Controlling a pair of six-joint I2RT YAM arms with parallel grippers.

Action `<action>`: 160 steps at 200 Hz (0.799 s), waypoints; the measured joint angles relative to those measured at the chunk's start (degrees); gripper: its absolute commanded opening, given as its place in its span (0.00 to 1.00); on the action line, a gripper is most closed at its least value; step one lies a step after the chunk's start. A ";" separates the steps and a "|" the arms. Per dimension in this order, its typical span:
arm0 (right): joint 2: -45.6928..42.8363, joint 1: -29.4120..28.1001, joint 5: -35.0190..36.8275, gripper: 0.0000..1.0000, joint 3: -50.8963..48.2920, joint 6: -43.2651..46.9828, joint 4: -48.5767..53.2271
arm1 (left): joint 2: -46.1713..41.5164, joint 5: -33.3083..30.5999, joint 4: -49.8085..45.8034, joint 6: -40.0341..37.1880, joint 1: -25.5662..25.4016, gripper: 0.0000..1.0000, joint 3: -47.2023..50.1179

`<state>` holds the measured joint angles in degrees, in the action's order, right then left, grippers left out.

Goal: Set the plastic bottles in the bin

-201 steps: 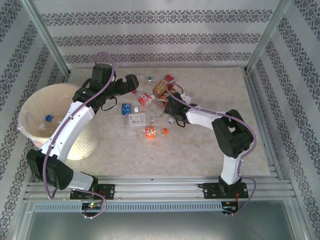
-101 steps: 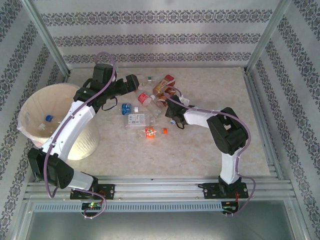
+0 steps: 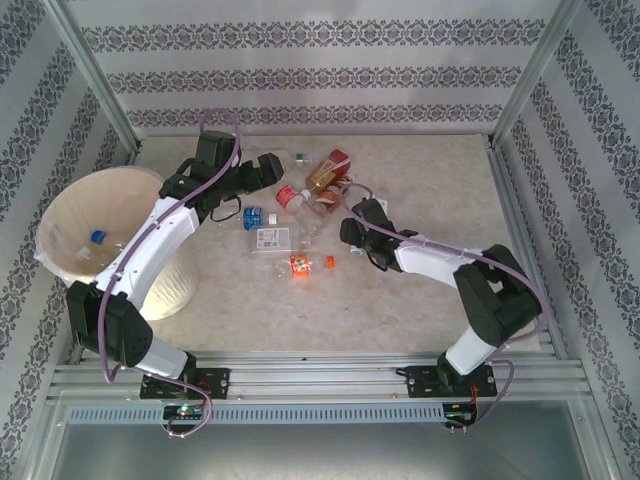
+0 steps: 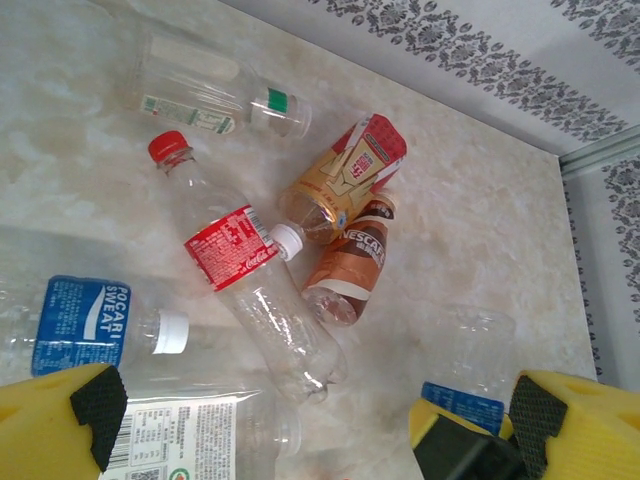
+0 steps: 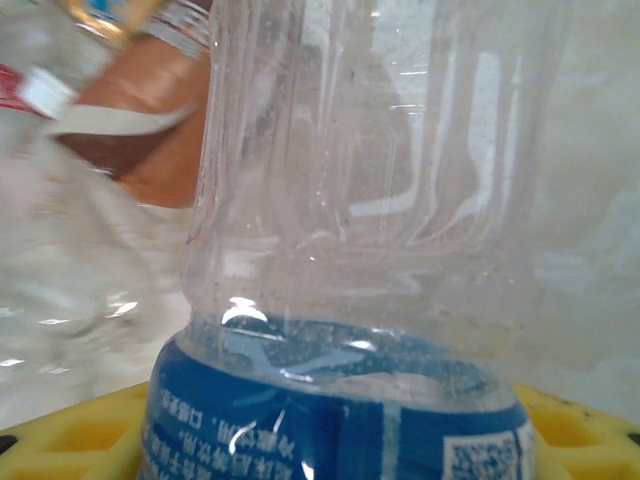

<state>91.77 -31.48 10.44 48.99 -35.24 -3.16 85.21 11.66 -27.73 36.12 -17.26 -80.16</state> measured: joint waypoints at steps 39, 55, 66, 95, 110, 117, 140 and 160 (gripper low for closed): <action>-8.24 0.90 -6.29 0.45 -2.29 5.27 -2.62 | 1.16 6.99 5.49 0.98 0.00 1.00 2.34; -10.73 1.51 -9.68 0.44 -2.56 6.14 -3.61 | 2.27 13.14 10.43 1.95 -0.04 1.00 3.76; -12.00 1.95 -12.00 0.43 -2.54 6.95 -4.39 | 3.06 16.63 13.84 2.86 -0.07 1.00 4.96; -12.92 2.25 -18.34 0.42 -2.03 8.72 -6.19 | 4.72 23.17 21.55 5.77 -0.57 1.00 7.54; -12.90 2.25 -21.99 0.42 -1.42 9.68 -6.67 | 5.75 25.94 26.43 7.93 -0.92 1.00 8.31; -12.81 2.25 -23.30 0.42 -1.07 10.03 -6.95 | 6.29 26.77 28.26 8.85 -1.11 1.00 8.37; -11.91 2.19 -27.19 0.43 0.59 10.88 -8.24 | 8.11 28.65 33.35 11.17 -1.95 1.00 8.37; -10.80 1.77 -29.44 0.43 1.90 11.67 -9.42 | 9.35 29.29 34.67 12.24 -2.91 1.00 8.15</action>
<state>80.97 -29.71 -19.00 50.89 -23.57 -12.58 94.56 40.95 6.94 48.36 -20.16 -72.01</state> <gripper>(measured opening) 0.609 0.996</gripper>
